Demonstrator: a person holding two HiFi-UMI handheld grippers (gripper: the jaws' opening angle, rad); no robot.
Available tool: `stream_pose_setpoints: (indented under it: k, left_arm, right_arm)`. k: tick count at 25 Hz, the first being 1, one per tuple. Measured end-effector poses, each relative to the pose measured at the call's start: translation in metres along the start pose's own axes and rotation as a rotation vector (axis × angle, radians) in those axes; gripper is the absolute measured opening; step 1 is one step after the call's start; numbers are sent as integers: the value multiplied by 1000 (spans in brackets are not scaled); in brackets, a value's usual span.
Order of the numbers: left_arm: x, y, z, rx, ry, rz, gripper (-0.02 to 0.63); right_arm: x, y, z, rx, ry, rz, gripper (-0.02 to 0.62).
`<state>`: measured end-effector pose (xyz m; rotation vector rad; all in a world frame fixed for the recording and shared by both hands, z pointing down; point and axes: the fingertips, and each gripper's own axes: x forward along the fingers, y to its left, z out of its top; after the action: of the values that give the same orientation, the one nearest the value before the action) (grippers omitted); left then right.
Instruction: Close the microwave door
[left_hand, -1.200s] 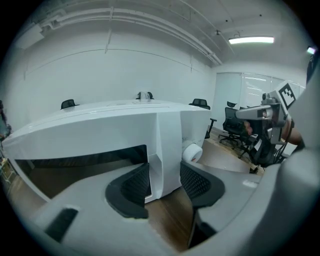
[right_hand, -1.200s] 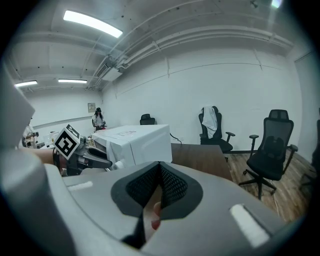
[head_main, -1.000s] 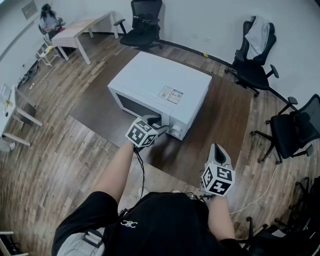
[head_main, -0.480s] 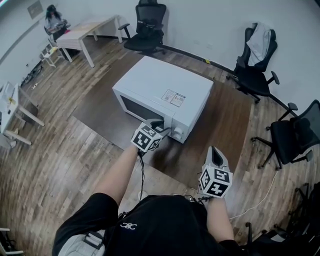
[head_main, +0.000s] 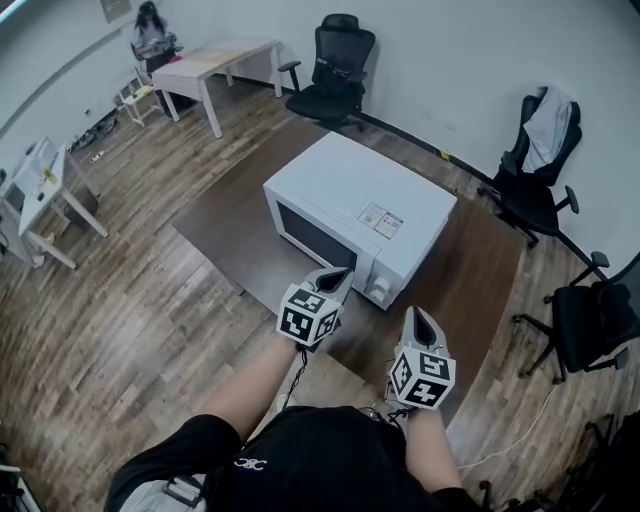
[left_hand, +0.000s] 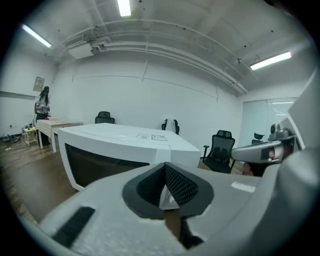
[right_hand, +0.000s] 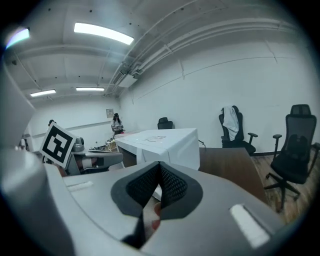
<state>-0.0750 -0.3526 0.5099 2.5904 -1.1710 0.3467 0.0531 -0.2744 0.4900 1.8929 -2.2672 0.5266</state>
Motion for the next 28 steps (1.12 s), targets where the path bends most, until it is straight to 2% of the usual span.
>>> stream_pose_setpoints:
  k: [4, 13, 20, 28]
  left_arm:
    - [-31, 1, 9, -13, -6, 50, 11]
    - [-104, 11, -3, -60, -3, 189, 12]
    - [-132, 30, -4, -80, -31, 272, 12]
    - [-140, 34, -11, -104, -17, 290, 12]
  right_arm:
    - [10, 30, 13, 40, -36, 95, 2]
    - [31, 92, 21, -96, -55, 198, 3]
    - [37, 121, 19, -126, -55, 250, 4]
    - [37, 130, 13, -119, -35, 268, 5]
